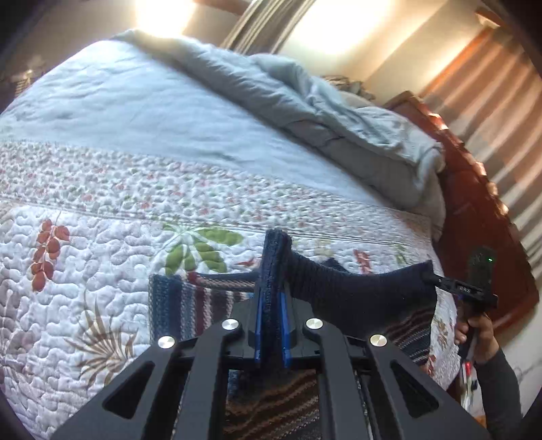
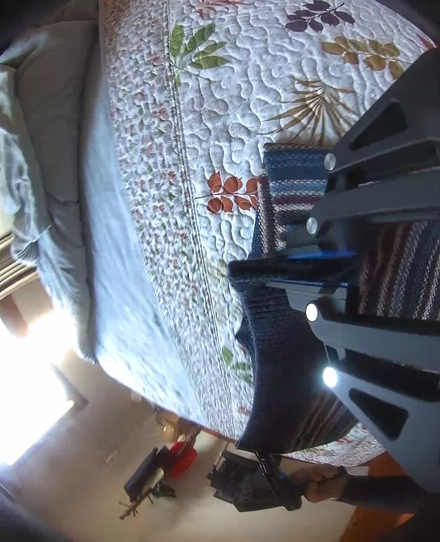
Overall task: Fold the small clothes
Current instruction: 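Lay the held hem down over the collar with both grippers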
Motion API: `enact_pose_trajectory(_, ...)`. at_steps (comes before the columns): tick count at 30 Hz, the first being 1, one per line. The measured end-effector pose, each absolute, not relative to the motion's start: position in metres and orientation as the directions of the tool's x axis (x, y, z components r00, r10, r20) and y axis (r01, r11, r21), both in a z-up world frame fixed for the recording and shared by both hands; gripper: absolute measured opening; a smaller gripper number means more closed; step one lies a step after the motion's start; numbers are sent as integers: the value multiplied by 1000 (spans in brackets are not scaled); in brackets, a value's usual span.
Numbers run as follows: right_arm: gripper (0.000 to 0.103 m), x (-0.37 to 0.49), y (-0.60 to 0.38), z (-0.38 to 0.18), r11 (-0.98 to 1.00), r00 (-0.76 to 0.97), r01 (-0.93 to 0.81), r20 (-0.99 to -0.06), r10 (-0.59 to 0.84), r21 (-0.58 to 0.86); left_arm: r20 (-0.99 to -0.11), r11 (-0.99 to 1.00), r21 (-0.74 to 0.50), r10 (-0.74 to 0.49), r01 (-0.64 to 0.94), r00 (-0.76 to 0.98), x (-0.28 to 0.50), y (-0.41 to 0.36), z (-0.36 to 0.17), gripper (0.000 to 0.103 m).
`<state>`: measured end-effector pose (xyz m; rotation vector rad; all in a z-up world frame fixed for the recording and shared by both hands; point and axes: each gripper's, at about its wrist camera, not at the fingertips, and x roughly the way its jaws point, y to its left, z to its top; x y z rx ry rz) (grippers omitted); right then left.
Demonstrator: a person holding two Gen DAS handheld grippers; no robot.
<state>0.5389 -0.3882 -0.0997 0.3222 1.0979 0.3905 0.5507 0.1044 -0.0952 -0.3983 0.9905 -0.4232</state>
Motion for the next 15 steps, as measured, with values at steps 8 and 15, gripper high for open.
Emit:
enact_pose_trajectory(8, 8, 577, -376, -151, 931, 328, -60, -874, 358, 359, -825, 897, -442, -420, 32, 378, 589, 92, -161, 8)
enact_pose_trajectory(15, 8, 603, -382, -138, 932, 371, -37, -861, 347, 360, -803, 900, -434, -409, 47, 434, 619, 93, -131, 8)
